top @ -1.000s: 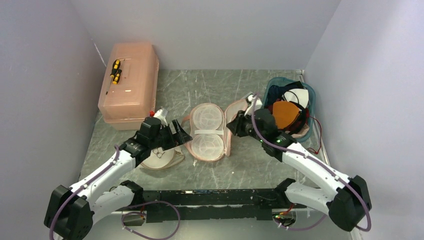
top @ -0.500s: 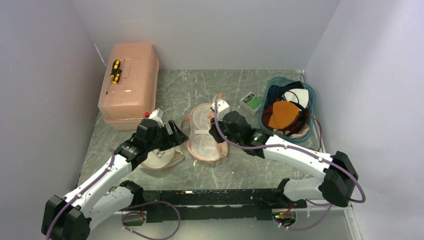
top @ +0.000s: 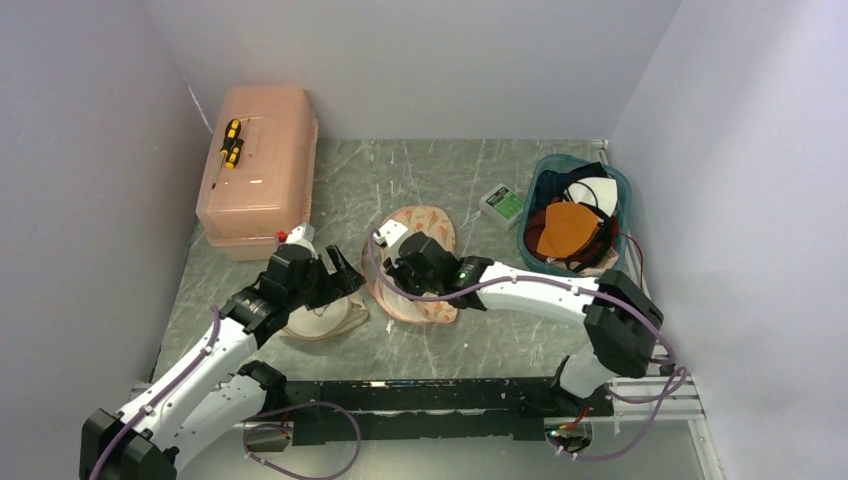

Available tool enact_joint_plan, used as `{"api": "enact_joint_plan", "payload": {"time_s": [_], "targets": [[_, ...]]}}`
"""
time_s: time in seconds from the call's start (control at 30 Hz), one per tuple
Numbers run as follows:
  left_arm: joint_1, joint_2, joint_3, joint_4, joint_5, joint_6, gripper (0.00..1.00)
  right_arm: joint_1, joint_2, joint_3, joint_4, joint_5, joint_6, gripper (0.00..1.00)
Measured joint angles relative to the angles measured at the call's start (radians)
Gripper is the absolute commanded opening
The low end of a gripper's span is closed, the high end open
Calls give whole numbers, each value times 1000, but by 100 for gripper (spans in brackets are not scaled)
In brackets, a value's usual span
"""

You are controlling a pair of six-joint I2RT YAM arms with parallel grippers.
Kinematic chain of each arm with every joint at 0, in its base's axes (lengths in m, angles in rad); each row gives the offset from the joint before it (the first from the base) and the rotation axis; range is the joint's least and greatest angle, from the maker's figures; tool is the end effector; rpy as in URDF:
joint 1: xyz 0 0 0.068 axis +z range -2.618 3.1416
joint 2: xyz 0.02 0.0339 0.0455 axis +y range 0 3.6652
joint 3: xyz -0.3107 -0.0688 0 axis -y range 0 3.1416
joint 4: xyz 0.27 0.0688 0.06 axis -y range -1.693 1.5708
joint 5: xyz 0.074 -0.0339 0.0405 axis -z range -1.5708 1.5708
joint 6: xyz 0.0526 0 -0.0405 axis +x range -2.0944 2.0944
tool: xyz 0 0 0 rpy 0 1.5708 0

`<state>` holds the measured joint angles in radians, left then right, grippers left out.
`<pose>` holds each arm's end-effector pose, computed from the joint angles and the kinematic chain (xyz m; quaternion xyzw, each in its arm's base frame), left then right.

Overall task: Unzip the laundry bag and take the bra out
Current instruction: Close the laundry bag at the center of the board.

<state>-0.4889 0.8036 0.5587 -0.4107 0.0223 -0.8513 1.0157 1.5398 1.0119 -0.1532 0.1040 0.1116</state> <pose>0.1594 -0.0861 0.2527 -0.1568 0.8833 -0.2822 0.3400 0.2007 0.3132 0.2603 -0.3736 0.8207 0.1899 0.3883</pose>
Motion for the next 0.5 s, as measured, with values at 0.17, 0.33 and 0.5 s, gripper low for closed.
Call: {"api": "enact_joint_plan", "payload": {"time_s": [0.17, 0.33, 0.5], "targets": [[0, -1, -2, -6, -3, -4, 89, 10, 45, 7, -14, -6, 5, 61], [0, -1, -12, -6, -3, -5, 89, 10, 43, 18, -30, -9, 29, 78], [0, 6, -15, -1, -3, -6, 89, -17, -58, 21, -52, -16, 81, 79]]}}
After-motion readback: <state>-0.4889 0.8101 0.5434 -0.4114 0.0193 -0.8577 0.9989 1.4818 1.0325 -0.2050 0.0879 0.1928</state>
